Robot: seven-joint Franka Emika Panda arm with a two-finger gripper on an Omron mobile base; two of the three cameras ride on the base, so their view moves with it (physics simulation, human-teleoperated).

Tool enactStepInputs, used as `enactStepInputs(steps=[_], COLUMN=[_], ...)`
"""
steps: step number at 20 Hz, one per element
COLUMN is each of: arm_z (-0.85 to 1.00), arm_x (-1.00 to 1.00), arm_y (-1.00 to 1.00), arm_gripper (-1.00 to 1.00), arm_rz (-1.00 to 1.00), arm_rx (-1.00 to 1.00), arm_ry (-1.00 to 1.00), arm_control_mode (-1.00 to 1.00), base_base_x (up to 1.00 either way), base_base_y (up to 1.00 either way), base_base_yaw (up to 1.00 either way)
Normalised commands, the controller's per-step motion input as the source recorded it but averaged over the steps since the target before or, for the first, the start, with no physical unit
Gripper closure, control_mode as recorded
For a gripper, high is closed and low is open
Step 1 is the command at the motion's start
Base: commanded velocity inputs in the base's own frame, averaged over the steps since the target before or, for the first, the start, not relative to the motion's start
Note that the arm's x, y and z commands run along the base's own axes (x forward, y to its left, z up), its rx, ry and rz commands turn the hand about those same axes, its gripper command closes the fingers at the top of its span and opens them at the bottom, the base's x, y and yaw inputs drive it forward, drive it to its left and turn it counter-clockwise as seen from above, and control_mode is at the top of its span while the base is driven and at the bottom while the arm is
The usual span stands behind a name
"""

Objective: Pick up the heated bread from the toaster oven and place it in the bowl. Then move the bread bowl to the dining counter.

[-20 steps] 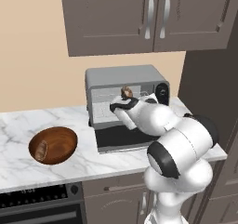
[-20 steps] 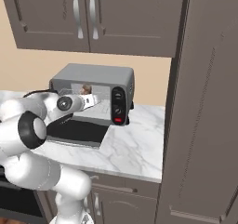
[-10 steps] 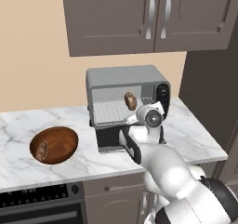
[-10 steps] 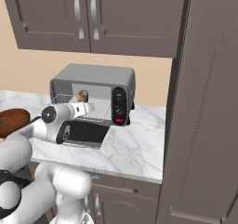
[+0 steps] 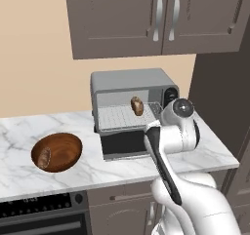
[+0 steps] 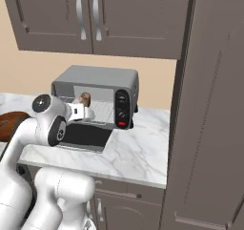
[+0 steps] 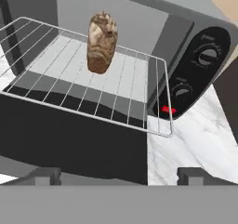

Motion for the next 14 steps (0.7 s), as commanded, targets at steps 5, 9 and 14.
enactStepInputs(steps=[5,9,14], arm_z=[0.53,0.00,-0.06], arm_x=[-0.12,0.14,0.62], arm_y=[0.00,0.23,0.30], arm_gripper=[-1.00,-1.00,-1.00], arm_rz=[-0.02,0.00,-0.01], arm_rx=[0.24,0.12,0.00], arm_ry=[0.15,-0.09,-0.12], arm_control_mode=[-1.00,-1.00,-1.00], base_base_x=[0.00,0.00,0.00], base_base_y=[0.00,0.00,0.00], base_base_yaw=[0.00,0.00,0.00])
